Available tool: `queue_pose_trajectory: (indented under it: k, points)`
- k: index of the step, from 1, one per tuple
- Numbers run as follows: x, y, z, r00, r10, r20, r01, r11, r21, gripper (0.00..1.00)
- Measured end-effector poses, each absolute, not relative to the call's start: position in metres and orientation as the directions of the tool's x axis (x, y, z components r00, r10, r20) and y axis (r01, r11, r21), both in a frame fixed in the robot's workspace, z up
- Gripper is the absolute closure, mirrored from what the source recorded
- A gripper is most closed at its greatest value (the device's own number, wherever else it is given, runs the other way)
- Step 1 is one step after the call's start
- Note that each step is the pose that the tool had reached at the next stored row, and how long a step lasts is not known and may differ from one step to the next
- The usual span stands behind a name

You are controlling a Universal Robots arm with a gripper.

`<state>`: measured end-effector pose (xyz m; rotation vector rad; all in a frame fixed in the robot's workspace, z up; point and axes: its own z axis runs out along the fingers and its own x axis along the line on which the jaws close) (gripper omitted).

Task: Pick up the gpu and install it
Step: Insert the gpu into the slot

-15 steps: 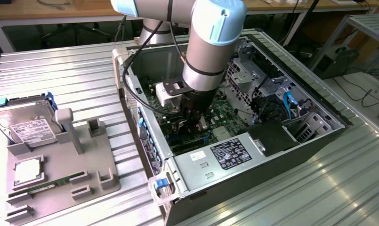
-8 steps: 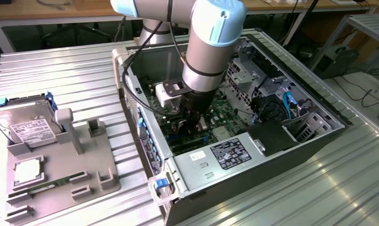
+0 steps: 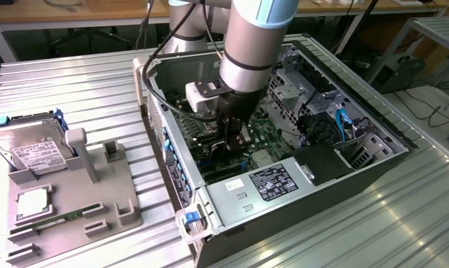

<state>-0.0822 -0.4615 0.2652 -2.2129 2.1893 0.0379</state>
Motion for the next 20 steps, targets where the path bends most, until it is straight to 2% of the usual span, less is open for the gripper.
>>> queue_pose_trajectory:
  k: [4,8,10,13,15,20]
  points:
    - [-0.082,-0.461,0.288,0.011,-0.999,-0.033,-1.0,-0.011,-0.003,0.59]
    - [-0.082,-0.461,0.291,0.011,-0.999,-0.032,-1.0,-0.011,-0.004,0.6]
    - [-0.082,-0.461,0.291,0.011,-0.999,-0.032,-1.0,-0.011,-0.004,0.73]
    - [-0.082,-0.461,0.291,0.011,-0.999,-0.032,-1.0,-0.011,-0.004,0.79]
    - [-0.082,-0.461,0.291,0.011,-0.999,-0.032,-1.0,-0.011,-0.004,0.89]
    - [-0.082,-0.461,0.291,0.011,-0.999,-0.032,-1.0,-0.011,-0.004,0.89]
